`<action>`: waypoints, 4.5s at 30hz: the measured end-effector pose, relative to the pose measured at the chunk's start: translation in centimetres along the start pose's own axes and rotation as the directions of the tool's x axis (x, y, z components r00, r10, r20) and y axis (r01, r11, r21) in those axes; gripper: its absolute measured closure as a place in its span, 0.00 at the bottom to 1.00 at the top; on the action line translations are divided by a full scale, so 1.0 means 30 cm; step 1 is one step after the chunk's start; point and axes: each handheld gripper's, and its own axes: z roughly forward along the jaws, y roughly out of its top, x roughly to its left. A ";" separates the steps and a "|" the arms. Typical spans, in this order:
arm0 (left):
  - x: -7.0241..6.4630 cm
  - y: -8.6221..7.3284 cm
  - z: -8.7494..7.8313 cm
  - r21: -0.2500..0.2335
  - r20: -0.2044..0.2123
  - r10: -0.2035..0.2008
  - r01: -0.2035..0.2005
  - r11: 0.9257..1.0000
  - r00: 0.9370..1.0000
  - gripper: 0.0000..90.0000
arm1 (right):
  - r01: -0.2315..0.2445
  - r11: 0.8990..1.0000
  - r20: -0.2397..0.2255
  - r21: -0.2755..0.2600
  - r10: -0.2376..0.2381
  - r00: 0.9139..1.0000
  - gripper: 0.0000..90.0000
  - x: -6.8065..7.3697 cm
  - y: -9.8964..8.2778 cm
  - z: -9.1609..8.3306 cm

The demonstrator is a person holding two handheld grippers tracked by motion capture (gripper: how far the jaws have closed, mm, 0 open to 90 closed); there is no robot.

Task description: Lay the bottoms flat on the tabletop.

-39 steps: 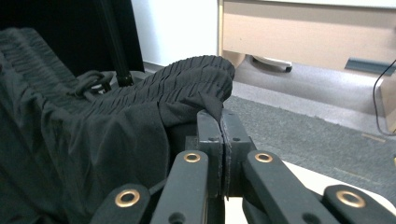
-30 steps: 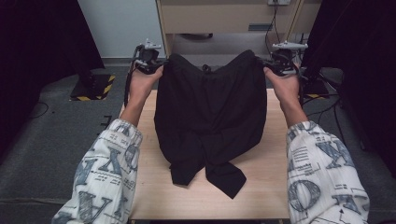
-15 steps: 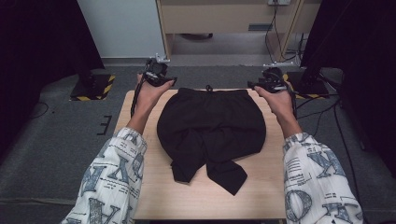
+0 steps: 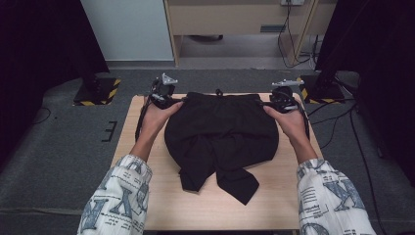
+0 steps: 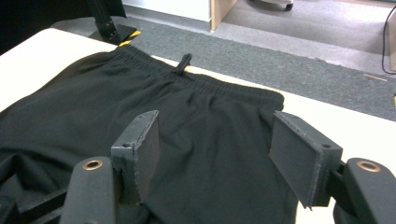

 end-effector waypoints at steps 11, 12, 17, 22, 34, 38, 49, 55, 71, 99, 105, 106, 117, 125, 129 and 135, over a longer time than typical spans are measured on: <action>-0.063 -0.154 -0.025 0.084 -0.001 0.010 -0.009 0.996 1.000 0.25 | -0.003 1.000 -0.045 -0.003 0.003 0.999 0.27 0.078 -0.124 -0.018; -0.065 -0.158 -0.025 0.087 -0.008 0.008 -0.007 0.996 1.000 0.25 | -0.005 1.000 -0.053 -0.002 0.005 0.999 0.26 0.081 -0.133 -0.019; -0.079 -0.183 -0.028 0.110 -0.034 0.001 0.002 0.994 0.999 0.22 | 0.001 1.000 -0.050 -0.013 -0.002 0.999 0.23 0.085 -0.175 -0.029; -0.076 -0.218 -0.034 0.131 -0.072 -0.013 0.022 0.991 0.997 0.22 | 0.022 1.000 -0.060 -0.008 -0.022 0.998 0.22 0.084 -0.213 -0.047; -0.070 -0.343 -0.089 0.123 -0.090 -0.055 0.066 0.990 0.994 0.21 | 0.094 0.996 -0.101 -0.005 -0.094 0.990 0.23 0.149 -0.343 -0.109; -0.082 -0.398 -0.110 0.090 -0.075 -0.063 0.069 0.993 0.995 0.21 | 0.081 0.996 -0.125 -0.023 -0.083 0.989 0.29 0.162 -0.379 -0.122; -0.161 -0.554 -0.135 0.086 -0.029 -0.036 0.038 0.996 0.999 0.23 | 0.109 0.994 -0.174 -0.011 -0.110 0.979 0.50 0.205 -0.440 -0.142; -0.192 -0.582 -0.109 0.063 0.000 -0.044 0.043 0.997 0.999 0.22 | 0.128 0.992 -0.186 0.013 -0.124 0.975 0.61 0.222 -0.492 -0.118; -0.342 -0.593 -0.061 0.020 0.143 0.108 -0.113 0.993 0.984 0.14 | 0.185 0.982 -0.197 0.048 -0.172 0.965 0.35 0.343 -0.596 -0.104; -0.282 -0.591 -0.102 0.025 0.101 0.034 -0.037 0.999 0.994 0.95 | 0.236 0.972 -0.200 0.006 -0.230 0.952 1.00 0.377 -0.579 -0.076; -0.184 -0.636 -0.087 0.111 0.007 -0.014 0.014 0.994 1.000 0.97 | 0.196 0.981 -0.125 -0.006 -0.195 0.973 1.00 0.267 -0.565 -0.114; -0.175 -0.639 -0.077 0.126 -0.002 -0.013 0.014 0.992 1.000 0.97 | 0.188 0.982 -0.113 -0.005 -0.188 0.976 1.00 0.239 -0.560 -0.122; -0.166 -0.661 -0.037 0.170 -0.066 -0.023 0.034 0.985 0.998 0.79 | -0.021 0.999 -0.033 0.047 0.023 0.999 0.98 0.024 -0.628 -0.101; -0.218 -0.618 -0.134 0.038 -0.082 -0.023 0.026 0.999 0.996 0.54 | 0.011 0.999 -0.048 -0.033 -0.013 0.999 0.53 0.139 -0.589 -0.199; -0.269 -0.595 -0.160 -0.004 -0.059 0.003 -0.003 1.000 0.998 0.49 | 0.055 0.998 -0.080 -0.021 -0.056 0.995 0.44 0.211 -0.586 -0.191; -0.371 -0.567 -0.154 -0.032 0.038 0.063 -0.061 0.998 0.997 0.41 | 0.114 0.993 -0.137 0.022 -0.110 0.984 0.33 0.297 -0.599 -0.168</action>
